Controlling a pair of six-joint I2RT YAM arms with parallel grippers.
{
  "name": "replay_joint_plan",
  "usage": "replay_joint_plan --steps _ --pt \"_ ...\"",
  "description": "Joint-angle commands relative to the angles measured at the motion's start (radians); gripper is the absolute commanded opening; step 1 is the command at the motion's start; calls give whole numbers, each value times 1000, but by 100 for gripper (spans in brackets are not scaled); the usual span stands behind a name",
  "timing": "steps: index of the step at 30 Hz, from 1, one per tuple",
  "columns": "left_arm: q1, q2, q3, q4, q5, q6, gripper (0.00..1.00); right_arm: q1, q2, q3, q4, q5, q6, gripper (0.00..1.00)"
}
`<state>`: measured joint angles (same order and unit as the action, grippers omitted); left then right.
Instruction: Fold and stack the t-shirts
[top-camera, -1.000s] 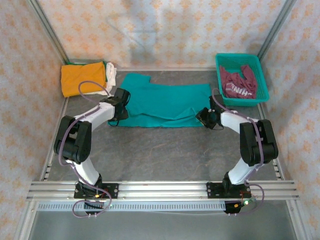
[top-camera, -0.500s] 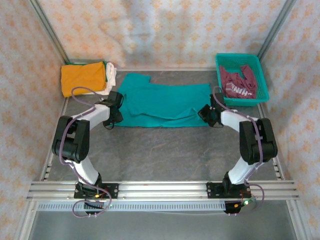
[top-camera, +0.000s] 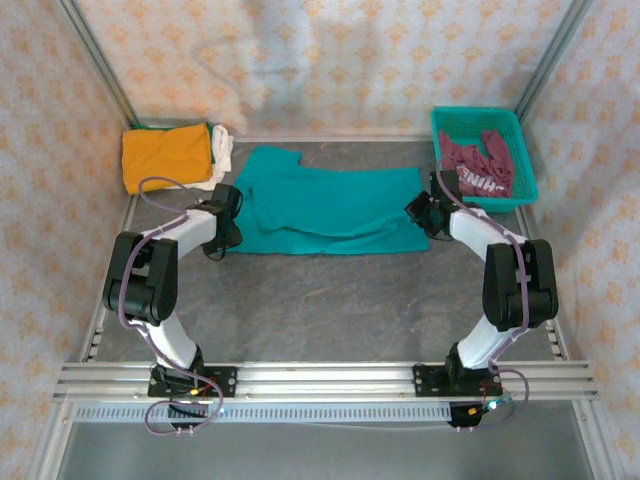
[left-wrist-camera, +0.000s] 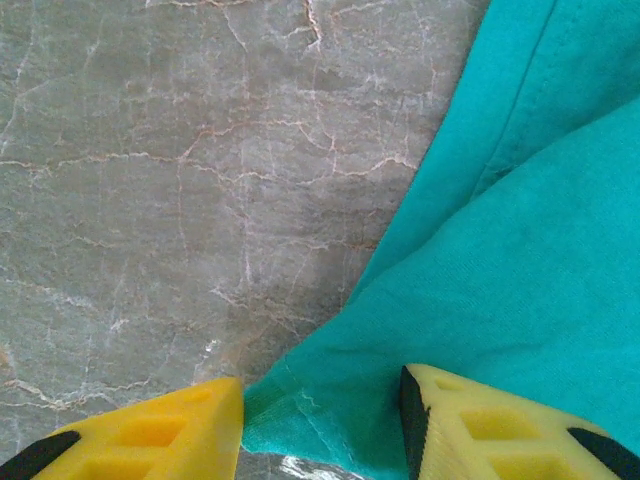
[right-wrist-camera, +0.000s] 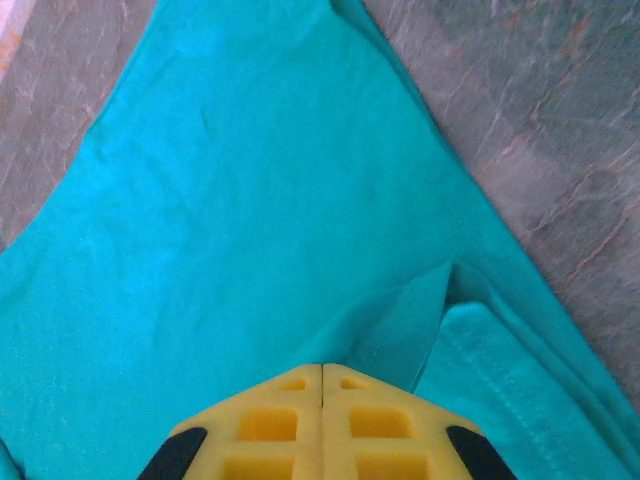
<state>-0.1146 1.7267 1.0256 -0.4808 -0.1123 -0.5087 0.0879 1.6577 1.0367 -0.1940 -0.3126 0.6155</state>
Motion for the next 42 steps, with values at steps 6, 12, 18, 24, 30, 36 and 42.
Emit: replay_joint_plan --steps 6,12,18,24,30,36,42 --pt "13 -42 -3 -5 -48 -20 45 -15 -107 74 -108 51 -50 0" --pt "14 -57 -9 -15 -55 -20 45 -14 -234 -17 -154 23 -17 0" --pt "14 -98 -29 -17 -40 -20 45 -14 -350 -123 -200 46 -14 0" --pt "14 -116 -32 -19 -50 -19 45 -16 -304 -78 -198 94 -47 0" --pt "14 -111 -28 -28 -78 -20 45 -17 -148 24 -199 127 -77 0" --pt "15 -103 -20 -42 -111 -20 45 -19 -25 118 -191 156 -110 0" --pt "15 -76 -4 -45 -120 -20 45 -19 97 196 -188 168 -120 0"
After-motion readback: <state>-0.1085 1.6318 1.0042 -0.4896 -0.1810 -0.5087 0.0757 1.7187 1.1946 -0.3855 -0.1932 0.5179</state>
